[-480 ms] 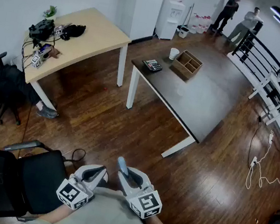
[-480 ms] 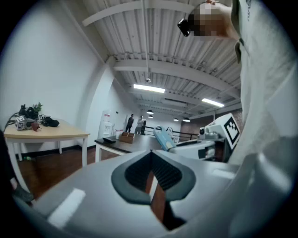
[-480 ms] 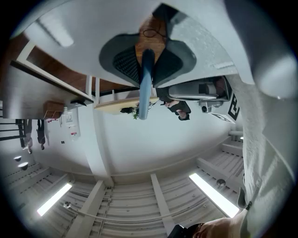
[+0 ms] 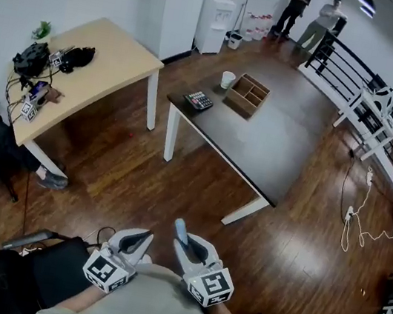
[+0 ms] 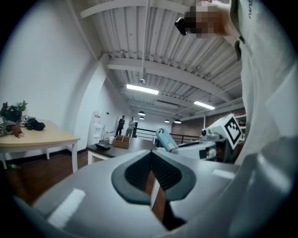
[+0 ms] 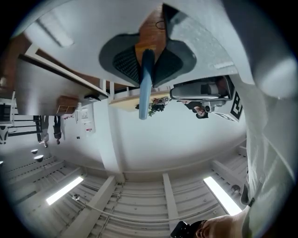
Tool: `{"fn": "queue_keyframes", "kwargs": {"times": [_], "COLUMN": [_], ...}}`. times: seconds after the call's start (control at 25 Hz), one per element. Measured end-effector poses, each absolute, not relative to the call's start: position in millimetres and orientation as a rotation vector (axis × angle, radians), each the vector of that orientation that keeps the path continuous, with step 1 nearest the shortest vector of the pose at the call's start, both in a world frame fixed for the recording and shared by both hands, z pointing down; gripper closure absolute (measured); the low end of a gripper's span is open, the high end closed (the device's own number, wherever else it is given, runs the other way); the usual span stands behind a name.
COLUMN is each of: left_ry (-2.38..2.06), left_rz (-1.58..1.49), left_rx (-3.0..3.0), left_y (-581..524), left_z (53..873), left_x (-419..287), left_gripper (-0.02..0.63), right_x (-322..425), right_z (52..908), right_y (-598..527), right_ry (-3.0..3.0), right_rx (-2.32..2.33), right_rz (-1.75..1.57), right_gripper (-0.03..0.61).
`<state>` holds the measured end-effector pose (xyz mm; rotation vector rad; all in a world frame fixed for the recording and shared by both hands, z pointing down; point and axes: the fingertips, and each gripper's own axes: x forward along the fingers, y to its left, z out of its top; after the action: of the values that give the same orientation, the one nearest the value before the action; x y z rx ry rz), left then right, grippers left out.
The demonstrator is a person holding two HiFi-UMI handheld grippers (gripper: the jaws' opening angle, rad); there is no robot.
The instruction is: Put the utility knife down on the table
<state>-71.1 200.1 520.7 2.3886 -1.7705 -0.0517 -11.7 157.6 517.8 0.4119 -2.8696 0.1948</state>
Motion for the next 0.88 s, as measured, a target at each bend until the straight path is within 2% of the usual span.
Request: {"fn": "queue_keyframes", "kwargs": {"times": [0.48,0.88], "left_ry": [-1.601,-1.571], "left_rz": [-0.071,0.002], "left_rx": [2.455,2.497], "left_y": [142.0,19.4], "left_z": [524.9,521.5], "left_x": [-84.7,-68.3], "left_gripper": [0.612,0.612], "right_x": [-6.2,13.8], "right_z": [514.3,523.2], "right_y": [91.4,-22.8], "right_ry": [-2.791,-2.812], "right_rx": [0.693,0.754], "right_rz": [0.204,0.244], "right_gripper": [0.492,0.491]}}
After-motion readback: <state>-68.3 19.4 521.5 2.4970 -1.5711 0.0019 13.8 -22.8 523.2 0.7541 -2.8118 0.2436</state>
